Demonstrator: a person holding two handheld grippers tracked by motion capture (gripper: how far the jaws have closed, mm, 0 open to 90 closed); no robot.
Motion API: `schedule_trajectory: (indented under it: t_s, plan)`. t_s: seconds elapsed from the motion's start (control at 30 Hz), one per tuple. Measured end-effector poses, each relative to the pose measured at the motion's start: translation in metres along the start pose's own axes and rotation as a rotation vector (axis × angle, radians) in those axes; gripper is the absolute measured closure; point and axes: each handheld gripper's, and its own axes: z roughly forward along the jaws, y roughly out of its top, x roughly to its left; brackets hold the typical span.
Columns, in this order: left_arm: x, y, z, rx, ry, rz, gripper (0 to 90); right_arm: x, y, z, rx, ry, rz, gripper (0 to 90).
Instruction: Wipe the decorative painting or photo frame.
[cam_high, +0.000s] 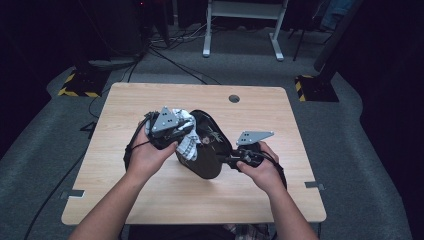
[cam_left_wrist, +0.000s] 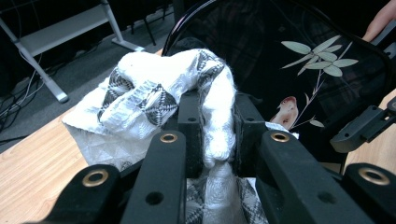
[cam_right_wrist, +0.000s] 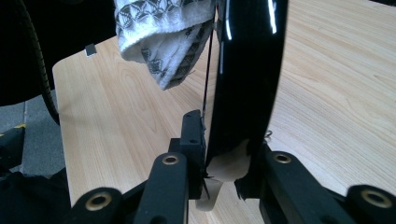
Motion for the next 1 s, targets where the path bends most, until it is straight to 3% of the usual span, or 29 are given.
schedule_trajectory:
  t_s: [0.37, 0.73, 1.0]
  plan:
    - [0.010, -0.026, 0.009, 0.062, 0.017, -0.043, 77.9, 0.000, 0.000, 0.001, -0.002, 0.003, 0.003, 76.4]
    - [0.001, -0.007, 0.004, 0.028, 0.021, -0.001, 77.7, 0.001, 0.001, 0.002, 0.000, 0.000, 0.003, 76.4]
    - [0.002, -0.026, 0.012, 0.058, 0.019, -0.021, 77.8, 0.000, 0.000, 0.001, -0.002, 0.002, 0.005, 76.0]
